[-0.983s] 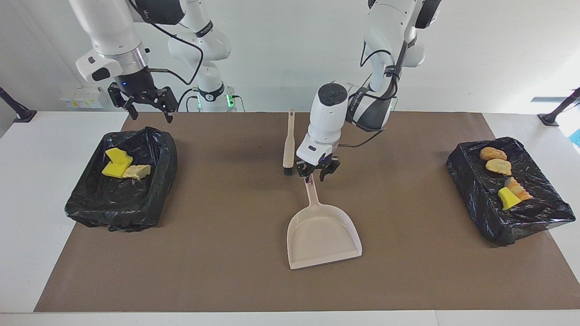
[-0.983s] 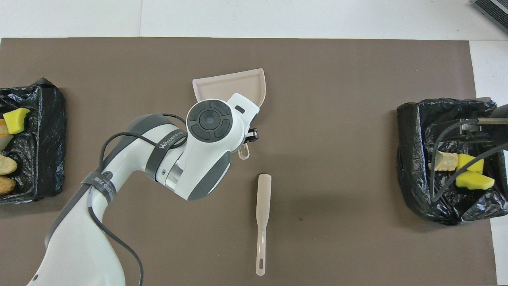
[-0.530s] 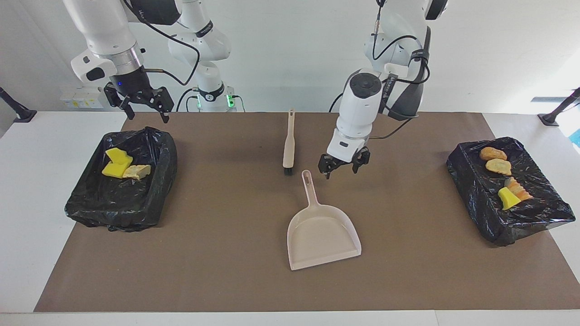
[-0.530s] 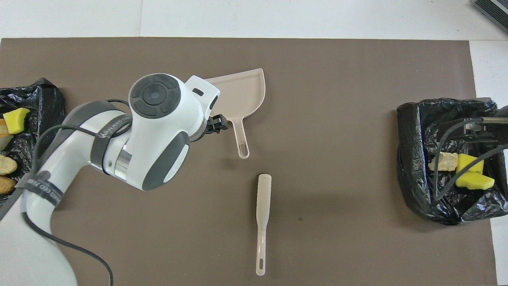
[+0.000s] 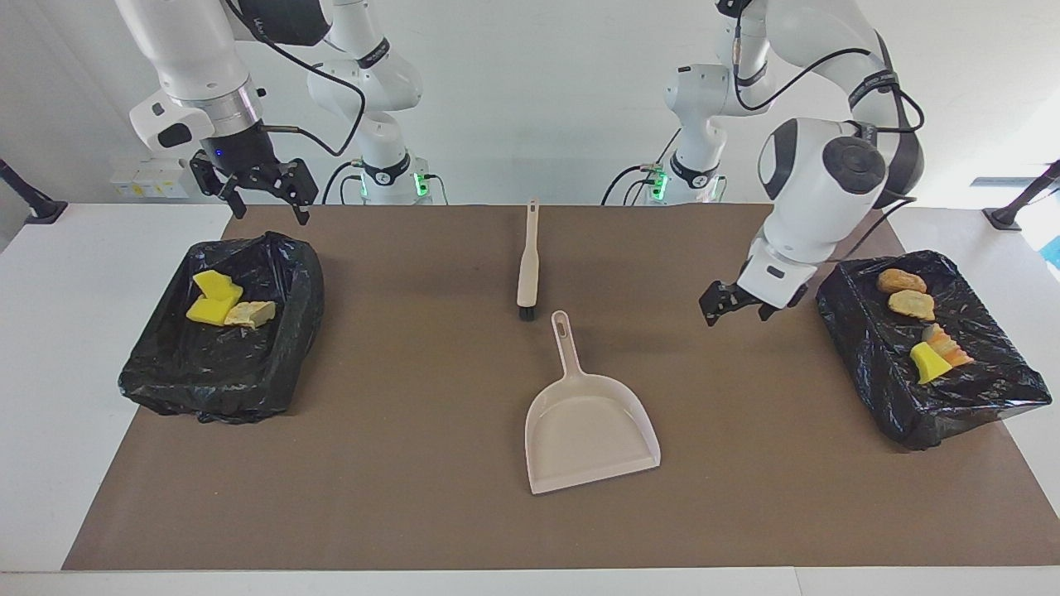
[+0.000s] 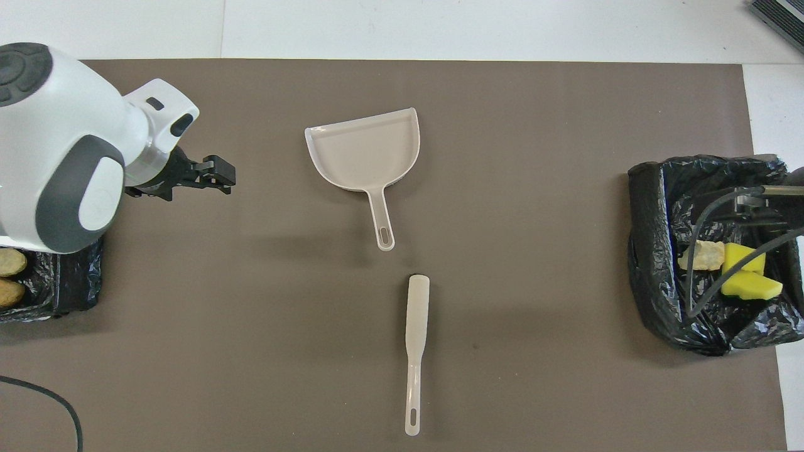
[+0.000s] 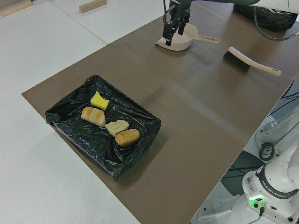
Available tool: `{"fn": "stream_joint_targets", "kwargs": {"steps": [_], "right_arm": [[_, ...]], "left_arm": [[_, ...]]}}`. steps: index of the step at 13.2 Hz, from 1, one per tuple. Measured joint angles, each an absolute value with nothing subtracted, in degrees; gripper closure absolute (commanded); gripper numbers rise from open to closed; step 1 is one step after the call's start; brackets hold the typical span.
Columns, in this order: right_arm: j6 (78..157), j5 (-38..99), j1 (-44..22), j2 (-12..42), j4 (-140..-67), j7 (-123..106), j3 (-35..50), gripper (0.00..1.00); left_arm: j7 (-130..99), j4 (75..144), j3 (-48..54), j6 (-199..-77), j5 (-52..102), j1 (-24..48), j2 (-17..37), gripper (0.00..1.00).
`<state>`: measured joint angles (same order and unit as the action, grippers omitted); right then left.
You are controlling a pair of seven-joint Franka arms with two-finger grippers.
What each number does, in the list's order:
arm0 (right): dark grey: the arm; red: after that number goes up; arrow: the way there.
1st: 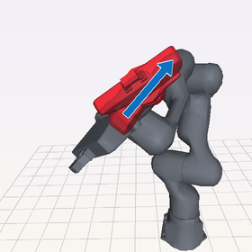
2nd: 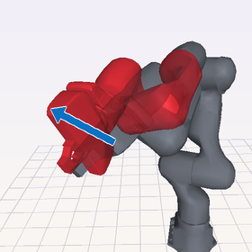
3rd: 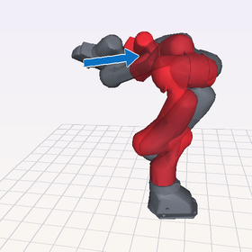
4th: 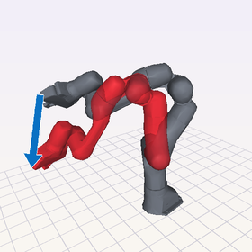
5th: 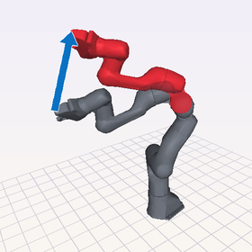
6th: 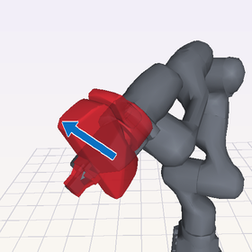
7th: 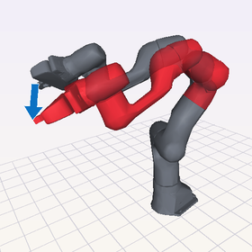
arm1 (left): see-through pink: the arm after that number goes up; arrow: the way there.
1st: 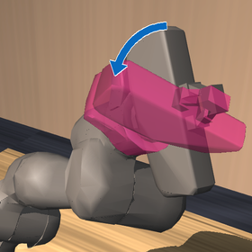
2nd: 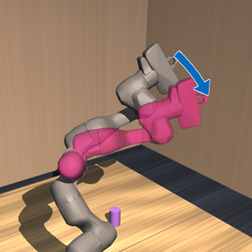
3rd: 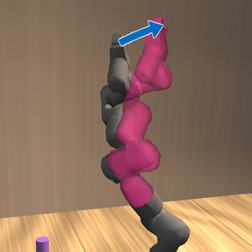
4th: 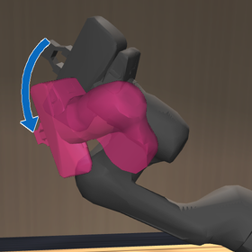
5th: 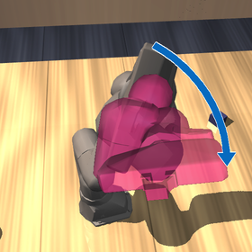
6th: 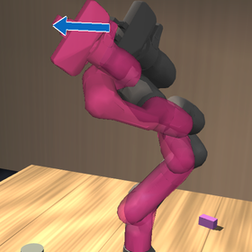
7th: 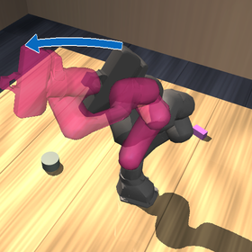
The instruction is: Sweep and dump trash in bin
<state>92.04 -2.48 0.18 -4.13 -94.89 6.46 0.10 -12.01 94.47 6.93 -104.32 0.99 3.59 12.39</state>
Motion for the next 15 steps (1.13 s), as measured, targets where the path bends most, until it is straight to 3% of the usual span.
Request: {"fn": "stream_joint_targets", "kwargs": {"steps": [4,8,15], "right_arm": [[91.7,-2.5,0.2,-4.1,-94.9,6.5,0.1,0.0],[91.7,-2.4,-0.3,-4.1,-94.9,6.5,0.3,0.0],[91.7,-2.5,-0.4,-4.1,-94.9,6.5,0.3,0.0]], "left_arm": [[1.8,93.7,6.8,-101.1,1.0,-3.6,11.7,0.0],[12.0,94.2,6.7,-95.8,1.0,-7.9,7.7,0.0],[11.4,94.6,7.1,-92.8,0.1,-8.7,3.7,0.0]]}}
